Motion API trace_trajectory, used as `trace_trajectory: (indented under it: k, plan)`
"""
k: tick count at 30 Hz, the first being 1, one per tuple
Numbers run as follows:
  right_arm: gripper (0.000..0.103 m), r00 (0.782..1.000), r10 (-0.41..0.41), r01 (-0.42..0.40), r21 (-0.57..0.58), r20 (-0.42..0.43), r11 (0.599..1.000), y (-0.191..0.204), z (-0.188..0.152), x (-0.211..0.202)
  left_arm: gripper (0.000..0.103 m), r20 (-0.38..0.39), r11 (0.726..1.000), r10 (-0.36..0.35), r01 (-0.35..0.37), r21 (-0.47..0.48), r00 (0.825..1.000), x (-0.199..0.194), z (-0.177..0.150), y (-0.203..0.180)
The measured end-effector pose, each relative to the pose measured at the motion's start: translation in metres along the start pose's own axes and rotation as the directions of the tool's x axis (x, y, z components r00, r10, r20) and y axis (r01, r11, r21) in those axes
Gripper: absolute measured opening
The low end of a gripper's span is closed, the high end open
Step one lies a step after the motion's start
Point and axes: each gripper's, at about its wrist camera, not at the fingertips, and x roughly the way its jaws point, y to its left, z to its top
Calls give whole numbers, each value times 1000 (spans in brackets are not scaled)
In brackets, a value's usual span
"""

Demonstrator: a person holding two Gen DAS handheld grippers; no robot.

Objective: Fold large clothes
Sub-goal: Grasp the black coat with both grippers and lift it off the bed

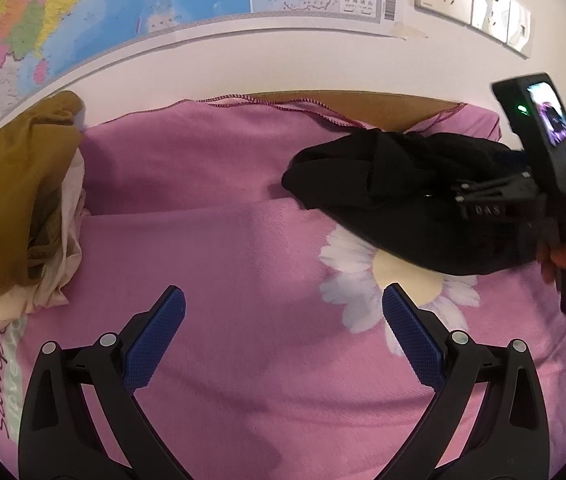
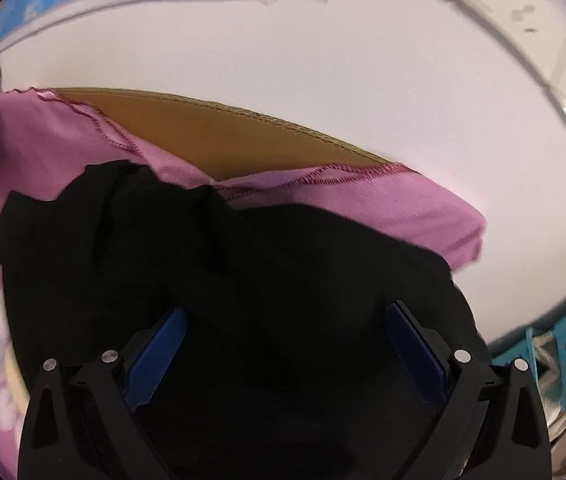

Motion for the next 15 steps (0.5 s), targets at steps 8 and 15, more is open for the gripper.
trace_trajectory:
  k: [8, 15]
  plan:
    - [25, 998, 70, -70, -123, -6, 990, -3, 11, -5, 98, -43, 1000, -10, 11, 18, 999, 27, 8, 0]
    - [15, 967, 93, -106, 43, 237, 993, -64, -7, -107, 98, -58, 995, -93, 95, 33, 994, 46, 18, -11]
